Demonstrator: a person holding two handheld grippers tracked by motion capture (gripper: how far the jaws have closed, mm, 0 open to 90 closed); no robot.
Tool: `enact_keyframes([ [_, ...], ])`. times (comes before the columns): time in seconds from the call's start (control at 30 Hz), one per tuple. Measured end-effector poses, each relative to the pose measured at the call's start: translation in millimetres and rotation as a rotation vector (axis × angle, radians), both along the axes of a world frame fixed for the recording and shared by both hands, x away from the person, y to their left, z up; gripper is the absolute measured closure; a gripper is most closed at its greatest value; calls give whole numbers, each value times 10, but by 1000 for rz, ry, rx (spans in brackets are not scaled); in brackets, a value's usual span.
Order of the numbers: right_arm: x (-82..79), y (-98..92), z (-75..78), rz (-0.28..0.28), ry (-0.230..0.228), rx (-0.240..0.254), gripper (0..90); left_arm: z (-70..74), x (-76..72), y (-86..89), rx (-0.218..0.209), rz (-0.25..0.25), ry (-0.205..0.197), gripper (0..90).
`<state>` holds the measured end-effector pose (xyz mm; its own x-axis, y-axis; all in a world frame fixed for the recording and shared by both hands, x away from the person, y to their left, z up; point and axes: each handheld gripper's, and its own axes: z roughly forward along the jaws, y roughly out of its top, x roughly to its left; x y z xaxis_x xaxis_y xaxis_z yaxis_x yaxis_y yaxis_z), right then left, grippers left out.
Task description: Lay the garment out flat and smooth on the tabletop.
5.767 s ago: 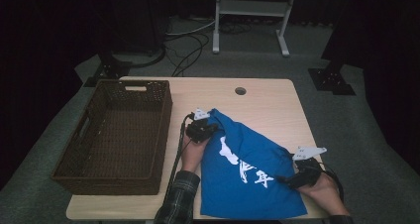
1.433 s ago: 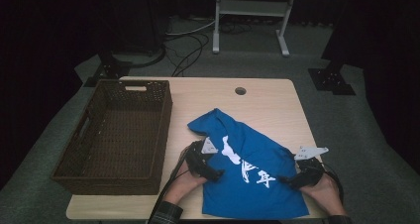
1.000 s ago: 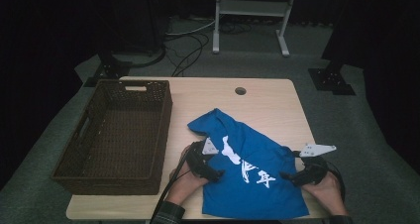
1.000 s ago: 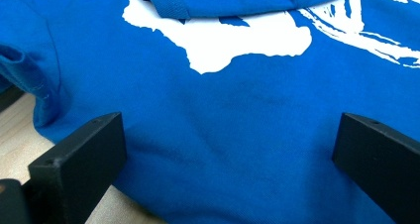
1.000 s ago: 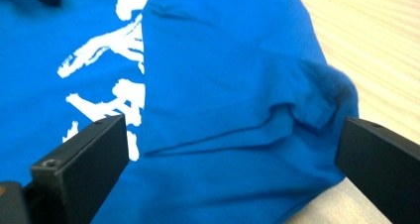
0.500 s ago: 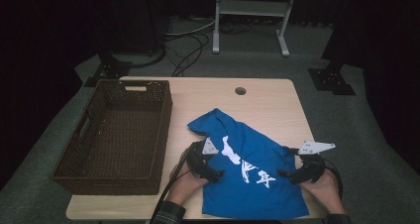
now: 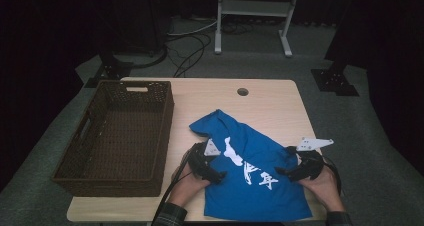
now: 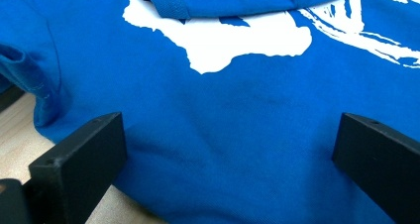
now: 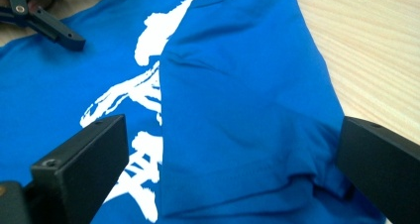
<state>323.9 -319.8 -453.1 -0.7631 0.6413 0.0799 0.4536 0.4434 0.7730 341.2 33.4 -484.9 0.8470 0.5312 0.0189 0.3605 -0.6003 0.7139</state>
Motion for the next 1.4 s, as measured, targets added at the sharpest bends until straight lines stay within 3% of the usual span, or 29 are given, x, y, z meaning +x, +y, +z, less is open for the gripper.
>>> enact_keyframes([
  [0.47,131,202,77,30,-14,5,10,0,-1,0,0,1,1,2],
  [1.4,307,463,56,72,-13,10,70,0,-1,0,-1,1,1,2],
])
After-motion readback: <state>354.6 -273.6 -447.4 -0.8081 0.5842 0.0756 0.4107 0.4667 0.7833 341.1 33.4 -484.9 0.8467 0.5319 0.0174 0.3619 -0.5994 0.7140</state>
